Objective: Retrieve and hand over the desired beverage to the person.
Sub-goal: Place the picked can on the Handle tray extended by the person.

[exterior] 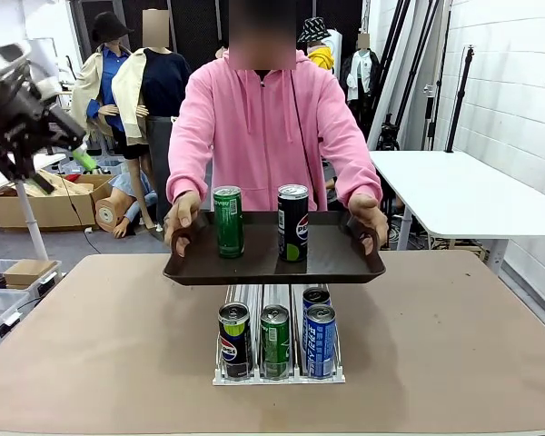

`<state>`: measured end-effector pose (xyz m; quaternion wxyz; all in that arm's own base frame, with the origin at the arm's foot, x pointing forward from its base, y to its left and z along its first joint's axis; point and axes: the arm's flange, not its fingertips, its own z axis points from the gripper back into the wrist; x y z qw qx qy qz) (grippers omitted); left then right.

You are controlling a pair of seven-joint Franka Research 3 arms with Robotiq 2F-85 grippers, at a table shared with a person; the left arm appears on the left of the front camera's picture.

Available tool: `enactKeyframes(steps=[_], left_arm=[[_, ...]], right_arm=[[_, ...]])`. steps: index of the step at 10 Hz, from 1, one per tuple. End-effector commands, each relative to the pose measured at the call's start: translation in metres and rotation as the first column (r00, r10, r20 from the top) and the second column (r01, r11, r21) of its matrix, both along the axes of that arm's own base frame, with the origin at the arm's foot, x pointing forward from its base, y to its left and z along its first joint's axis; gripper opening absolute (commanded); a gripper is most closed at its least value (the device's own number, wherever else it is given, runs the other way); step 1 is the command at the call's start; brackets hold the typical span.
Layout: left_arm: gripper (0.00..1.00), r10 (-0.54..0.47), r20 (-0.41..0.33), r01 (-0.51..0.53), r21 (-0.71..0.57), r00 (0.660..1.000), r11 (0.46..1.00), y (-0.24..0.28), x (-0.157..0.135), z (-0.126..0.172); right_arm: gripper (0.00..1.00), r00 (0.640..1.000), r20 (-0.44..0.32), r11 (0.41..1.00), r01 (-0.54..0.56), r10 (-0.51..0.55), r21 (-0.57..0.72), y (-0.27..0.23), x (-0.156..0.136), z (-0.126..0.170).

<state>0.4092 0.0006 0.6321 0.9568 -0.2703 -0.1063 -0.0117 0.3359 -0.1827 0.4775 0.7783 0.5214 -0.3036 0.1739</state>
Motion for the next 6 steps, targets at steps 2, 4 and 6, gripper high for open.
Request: enactKeyframes(steps=[2, 4, 6], left_arm=[[1.00, 0.026, 0.061, -0.009, -0.264, 0.998, 0.964, 0.033, -0.032, -0.068], [1.00, 0.065, 0.006, -0.058, -0.376, 0.998, 0.925, 0.058, -0.043, -0.114], [1.00, 0.110, -0.024, -0.109, -0.453, 0.994, 0.885, 0.081, -0.056, -0.141]], right_arm=[[1.00, 1.000, 0.013, 1.000, -0.004, 0.004, 0.010, 0.000, 0.000, 0.000], [1.00, 1.000, 0.013, 1.000, -0.004, 0.004, 0.010, 0.000, 0.000, 0.000], [1.00, 1.000, 0.013, 1.000, -0.004, 0.004, 0.010, 0.000, 0.000, 0.000]])
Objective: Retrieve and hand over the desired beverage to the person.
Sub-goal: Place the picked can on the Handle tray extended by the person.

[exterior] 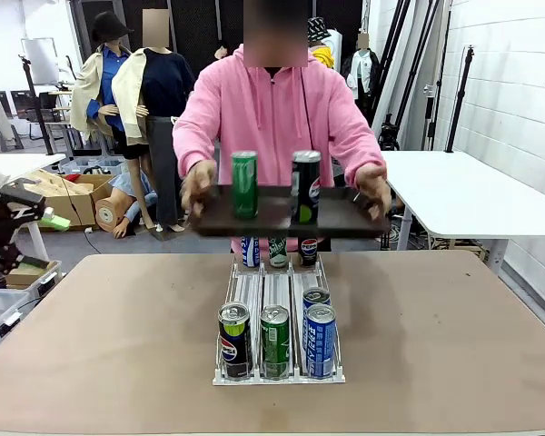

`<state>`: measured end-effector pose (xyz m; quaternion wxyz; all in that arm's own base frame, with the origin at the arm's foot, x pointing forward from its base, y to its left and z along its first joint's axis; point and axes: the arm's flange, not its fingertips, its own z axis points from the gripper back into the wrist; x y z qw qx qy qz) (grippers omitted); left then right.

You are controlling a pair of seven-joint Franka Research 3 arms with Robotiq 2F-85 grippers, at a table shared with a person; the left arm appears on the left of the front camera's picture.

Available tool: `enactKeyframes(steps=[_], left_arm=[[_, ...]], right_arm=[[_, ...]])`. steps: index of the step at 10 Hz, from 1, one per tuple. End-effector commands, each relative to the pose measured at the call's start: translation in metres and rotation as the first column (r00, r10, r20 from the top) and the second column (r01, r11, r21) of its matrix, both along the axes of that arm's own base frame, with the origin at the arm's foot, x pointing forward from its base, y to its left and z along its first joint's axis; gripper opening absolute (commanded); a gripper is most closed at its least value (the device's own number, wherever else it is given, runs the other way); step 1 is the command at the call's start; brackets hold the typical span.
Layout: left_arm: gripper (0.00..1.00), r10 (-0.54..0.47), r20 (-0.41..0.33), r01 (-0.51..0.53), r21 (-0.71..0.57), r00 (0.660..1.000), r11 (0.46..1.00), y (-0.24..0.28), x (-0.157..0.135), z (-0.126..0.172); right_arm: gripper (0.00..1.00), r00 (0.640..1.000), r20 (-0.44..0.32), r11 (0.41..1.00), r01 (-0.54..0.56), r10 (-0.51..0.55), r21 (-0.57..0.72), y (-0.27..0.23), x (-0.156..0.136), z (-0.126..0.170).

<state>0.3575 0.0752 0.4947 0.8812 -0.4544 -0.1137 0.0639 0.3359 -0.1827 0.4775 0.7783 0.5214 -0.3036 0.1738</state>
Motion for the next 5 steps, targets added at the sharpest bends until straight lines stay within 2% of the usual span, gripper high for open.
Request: enactKeyframes(steps=[1, 2, 3, 4, 5], left_arm=[[1.00, 0.026, 0.009, -0.025, -0.100, 1.000, 0.995, 0.0158, -0.0046, -0.0148], [1.00, 0.044, 0.001, -0.043, -0.138, 0.999, 0.989, 0.0195, -0.0013, -0.0239], [1.00, 0.081, 0.026, -0.076, -0.164, 0.996, 0.984, 0.0197, 0.0015, -0.0200], [1.00, 0.043, -0.020, -0.044, -0.078, 0.999, 0.996, 0.0174, -0.0067, -0.0173], [1.00, 0.043, -0.020, -0.044, -0.078, 0.999, 0.996, 0.0174, -0.0067, -0.0173]], right_arm=[[1.00, 1.000, 0.013, 1.000, -0.004, 0.004, 0.010, -0.0002, 0.0004, 0.0002], [1.00, 1.000, 0.013, 1.000, -0.004, 0.004, 0.010, -0.0002, 0.0004, 0.0002], [1.00, 1.000, 0.013, 1.000, -0.004, 0.004, 0.010, -0.0002, 0.0004, 0.0002], [1.00, 1.000, 0.013, 1.000, -0.004, 0.004, 0.010, -0.0002, 0.0004, 0.0002], [1.00, 1.000, 0.013, 1.000, -0.004, 0.004, 0.010, -0.0002, 0.0004, 0.0002]])
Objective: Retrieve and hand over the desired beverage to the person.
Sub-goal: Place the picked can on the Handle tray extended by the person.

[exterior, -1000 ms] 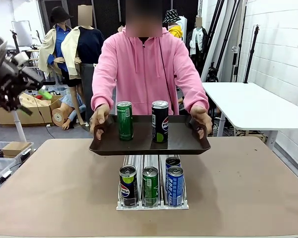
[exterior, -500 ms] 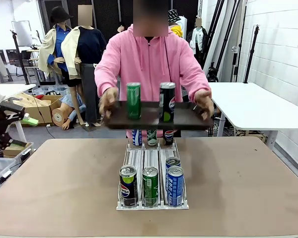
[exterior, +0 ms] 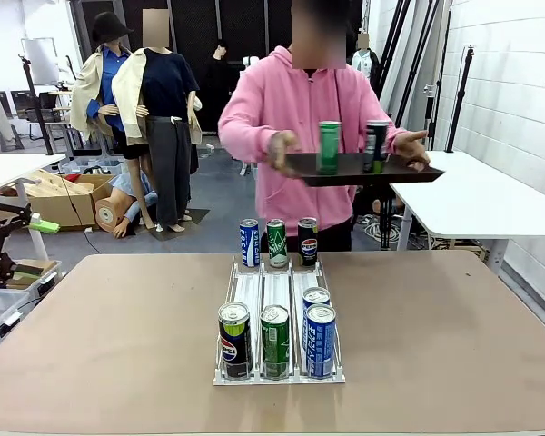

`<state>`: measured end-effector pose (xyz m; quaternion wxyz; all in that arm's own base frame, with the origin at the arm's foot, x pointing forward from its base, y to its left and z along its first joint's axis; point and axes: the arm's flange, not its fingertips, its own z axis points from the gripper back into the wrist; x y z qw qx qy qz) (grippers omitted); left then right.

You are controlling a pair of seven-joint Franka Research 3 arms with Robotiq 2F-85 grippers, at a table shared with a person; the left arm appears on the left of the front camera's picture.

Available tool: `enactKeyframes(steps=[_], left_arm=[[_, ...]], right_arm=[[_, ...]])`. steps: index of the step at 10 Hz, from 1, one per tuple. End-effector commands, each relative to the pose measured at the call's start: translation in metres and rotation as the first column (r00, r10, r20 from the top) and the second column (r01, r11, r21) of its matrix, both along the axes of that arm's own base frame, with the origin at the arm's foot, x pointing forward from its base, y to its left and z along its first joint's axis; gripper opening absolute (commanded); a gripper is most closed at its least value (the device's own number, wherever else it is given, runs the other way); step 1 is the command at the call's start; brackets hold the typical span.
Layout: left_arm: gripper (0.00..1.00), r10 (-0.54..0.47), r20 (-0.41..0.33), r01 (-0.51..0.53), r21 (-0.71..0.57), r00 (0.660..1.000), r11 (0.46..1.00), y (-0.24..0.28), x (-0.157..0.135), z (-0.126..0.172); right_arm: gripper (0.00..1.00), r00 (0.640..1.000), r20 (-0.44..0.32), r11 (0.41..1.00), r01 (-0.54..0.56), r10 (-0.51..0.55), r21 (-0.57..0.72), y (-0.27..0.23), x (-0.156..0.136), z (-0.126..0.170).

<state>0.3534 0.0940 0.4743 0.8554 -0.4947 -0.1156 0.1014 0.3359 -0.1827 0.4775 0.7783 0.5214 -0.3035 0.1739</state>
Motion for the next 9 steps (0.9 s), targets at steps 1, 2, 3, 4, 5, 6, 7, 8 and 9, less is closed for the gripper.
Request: enactKeyframes(steps=[1, 2, 3, 4, 5, 6, 7, 8, 9], left_arm=[[1.00, -0.019, 0.001, 0.019, 0.024, 1.000, 1.000, -0.001, -0.003, 0.003], [1.00, -0.019, 0.001, 0.019, 0.024, 1.000, 1.000, -0.001, -0.003, 0.003], [1.00, -0.019, 0.001, 0.019, 0.024, 1.000, 1.000, -0.001, -0.003, 0.003], [1.00, -0.019, 0.001, 0.019, 0.024, 1.000, 1.000, -0.001, -0.003, 0.003], [1.00, -0.019, 0.001, 0.019, 0.024, 1.000, 1.000, -0.001, -0.003, 0.003], [1.00, -0.019, 0.001, 0.019, 0.024, 1.000, 1.000, -0.001, -0.003, 0.003], [1.00, -0.007, -0.003, 0.007, 0.020, 1.000, 1.000, -0.005, 0.000, 0.001], [1.00, 0.007, -0.025, -0.007, -0.023, 1.000, 1.000, 0.009, 0.008, 0.005], [1.00, 0.023, -0.044, -0.026, -0.076, 0.999, 0.997, 0.029, 0.014, 0.009]], right_arm=[[1.00, 1.000, 0.014, 1.000, -0.004, 0.004, 0.010, 0.000, 0.000, 0.000], [1.00, 1.000, 0.014, 1.000, -0.004, 0.004, 0.010, 0.000, 0.000, 0.000], [1.00, 1.000, 0.014, 1.000, -0.004, 0.004, 0.010, 0.000, 0.000, 0.000], [1.00, 1.000, 0.014, 1.000, -0.004, 0.004, 0.010, 0.000, 0.000, 0.000], [1.00, 1.000, 0.014, 1.000, -0.004, 0.004, 0.010, 0.000, 0.000, 0.000], [1.00, 1.000, 0.014, 1.000, -0.004, 0.004, 0.010, 0.000, 0.000, 0.000], [1.00, 1.000, 0.014, 1.000, -0.004, 0.004, 0.010, 0.000, 0.000, 0.000], [1.00, 1.000, 0.014, 1.000, -0.004, 0.004, 0.010, 0.000, 0.000, 0.000], [1.00, 1.000, 0.014, 1.000, -0.004, 0.004, 0.010, 0.000, 0.000, 0.000]])
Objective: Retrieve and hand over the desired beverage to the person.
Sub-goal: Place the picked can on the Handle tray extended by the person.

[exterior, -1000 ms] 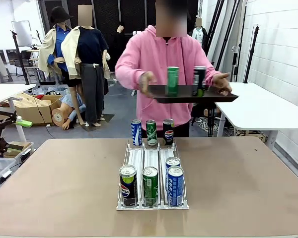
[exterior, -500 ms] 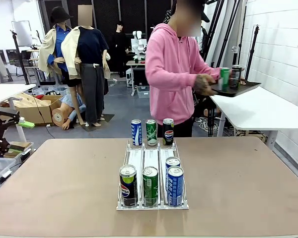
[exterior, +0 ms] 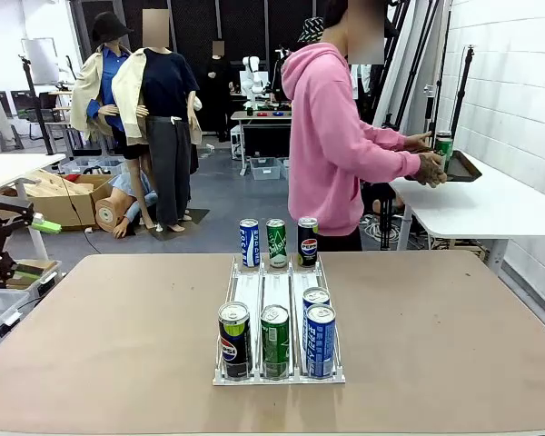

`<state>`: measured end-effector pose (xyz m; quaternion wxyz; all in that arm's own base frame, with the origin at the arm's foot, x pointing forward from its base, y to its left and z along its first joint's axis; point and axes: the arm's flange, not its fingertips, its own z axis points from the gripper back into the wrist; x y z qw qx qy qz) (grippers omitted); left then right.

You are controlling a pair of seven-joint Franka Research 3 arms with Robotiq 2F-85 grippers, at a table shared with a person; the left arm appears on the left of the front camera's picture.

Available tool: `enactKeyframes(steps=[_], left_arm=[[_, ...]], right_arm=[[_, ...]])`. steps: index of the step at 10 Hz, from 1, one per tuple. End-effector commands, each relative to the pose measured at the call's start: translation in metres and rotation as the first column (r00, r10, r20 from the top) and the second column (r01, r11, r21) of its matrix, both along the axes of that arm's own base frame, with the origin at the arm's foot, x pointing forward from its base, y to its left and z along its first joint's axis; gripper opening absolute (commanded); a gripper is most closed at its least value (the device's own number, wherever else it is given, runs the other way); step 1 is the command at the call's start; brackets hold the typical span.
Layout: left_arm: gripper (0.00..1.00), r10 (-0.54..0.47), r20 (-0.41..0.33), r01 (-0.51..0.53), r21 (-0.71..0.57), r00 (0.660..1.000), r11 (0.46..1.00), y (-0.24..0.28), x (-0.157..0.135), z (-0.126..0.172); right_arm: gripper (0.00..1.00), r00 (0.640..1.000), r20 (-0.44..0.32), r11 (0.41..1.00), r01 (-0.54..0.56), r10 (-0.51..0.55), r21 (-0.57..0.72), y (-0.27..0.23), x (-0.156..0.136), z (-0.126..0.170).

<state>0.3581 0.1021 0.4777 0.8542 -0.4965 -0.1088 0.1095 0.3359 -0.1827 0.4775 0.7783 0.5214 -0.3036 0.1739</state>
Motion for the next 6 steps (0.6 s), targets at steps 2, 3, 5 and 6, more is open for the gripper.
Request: enactKeyframes(steps=[2, 3, 5, 6], left_arm=[[1.00, 0.032, -0.058, -0.040, -0.144, 0.998, 0.989, 0.054, 0.012, 0.007], [1.00, 0.031, -0.056, -0.039, -0.149, 0.998, 0.988, 0.057, 0.010, 0.006], [1.00, 0.014, -0.051, -0.024, -0.201, 0.999, 0.979, 0.060, 0.016, 0.005], [1.00, -0.004, -0.066, -0.010, -0.210, 0.998, 0.978, 0.058, 0.017, 0.003]], right_arm=[[1.00, 1.000, 0.014, 1.000, -0.004, 0.004, 0.010, 0.000, 0.000, 0.000], [1.00, 1.000, 0.014, 1.000, -0.004, 0.004, 0.010, 0.000, 0.000, 0.000], [1.00, 1.000, 0.014, 1.000, -0.004, 0.004, 0.010, 0.000, 0.000, 0.000], [1.00, 1.000, 0.014, 1.000, -0.004, 0.004, 0.010, 0.000, 0.000, 0.000]])
